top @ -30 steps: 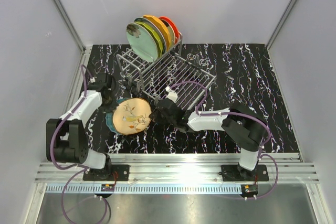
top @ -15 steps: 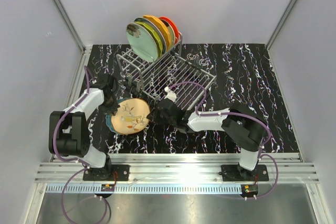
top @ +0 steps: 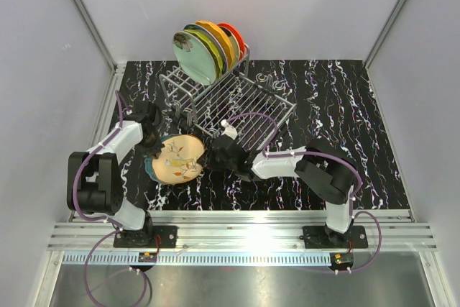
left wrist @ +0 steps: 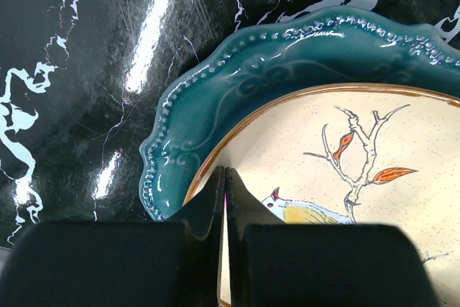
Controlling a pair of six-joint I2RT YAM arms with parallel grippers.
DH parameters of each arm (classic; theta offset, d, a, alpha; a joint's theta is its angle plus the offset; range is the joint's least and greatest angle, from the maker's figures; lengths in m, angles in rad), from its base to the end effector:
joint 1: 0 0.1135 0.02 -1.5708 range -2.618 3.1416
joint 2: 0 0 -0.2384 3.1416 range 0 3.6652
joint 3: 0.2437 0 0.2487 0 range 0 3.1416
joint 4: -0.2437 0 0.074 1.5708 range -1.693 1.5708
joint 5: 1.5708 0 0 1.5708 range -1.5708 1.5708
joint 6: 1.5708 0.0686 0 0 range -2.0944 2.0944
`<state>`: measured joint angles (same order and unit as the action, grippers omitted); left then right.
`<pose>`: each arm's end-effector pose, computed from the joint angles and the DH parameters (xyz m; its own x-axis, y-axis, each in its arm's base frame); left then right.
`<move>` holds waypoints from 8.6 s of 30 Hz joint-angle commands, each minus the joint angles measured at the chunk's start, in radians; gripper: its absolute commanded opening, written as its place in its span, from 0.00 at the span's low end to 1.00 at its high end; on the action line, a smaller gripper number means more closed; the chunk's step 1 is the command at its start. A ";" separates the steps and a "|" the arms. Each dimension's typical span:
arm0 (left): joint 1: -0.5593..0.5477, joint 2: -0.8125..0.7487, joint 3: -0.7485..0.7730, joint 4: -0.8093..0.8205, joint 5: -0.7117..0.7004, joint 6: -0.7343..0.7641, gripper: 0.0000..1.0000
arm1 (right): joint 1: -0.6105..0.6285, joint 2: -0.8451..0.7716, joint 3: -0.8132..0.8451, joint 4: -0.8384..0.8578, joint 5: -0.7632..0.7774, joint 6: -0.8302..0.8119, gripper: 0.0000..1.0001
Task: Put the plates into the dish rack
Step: Grab a plate with the right arm, then insert the plate into the dish rack
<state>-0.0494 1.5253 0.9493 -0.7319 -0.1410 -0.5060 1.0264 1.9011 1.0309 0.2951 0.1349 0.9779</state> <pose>0.2813 -0.0043 0.1335 -0.8496 -0.4384 -0.2931 -0.4566 0.8896 -0.0073 0.2243 0.3527 0.1160 -0.8119 0.2457 -0.5296 -0.2074 0.7266 0.6550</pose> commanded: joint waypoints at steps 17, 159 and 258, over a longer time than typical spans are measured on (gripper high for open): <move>0.002 -0.007 0.022 0.014 0.034 -0.005 0.00 | 0.011 0.087 0.107 0.024 -0.027 0.025 0.33; 0.033 -0.318 0.039 0.009 -0.134 -0.042 0.12 | 0.026 -0.049 0.130 -0.125 0.026 0.163 0.00; -0.132 -0.743 -0.076 0.060 -0.341 -0.071 0.99 | -0.200 -0.194 1.012 -0.568 0.129 -0.966 0.00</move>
<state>-0.1780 0.7799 0.8558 -0.7086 -0.4896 -0.5743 0.8253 1.7233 1.9285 -0.4145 0.2283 0.0727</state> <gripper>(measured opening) 0.988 0.207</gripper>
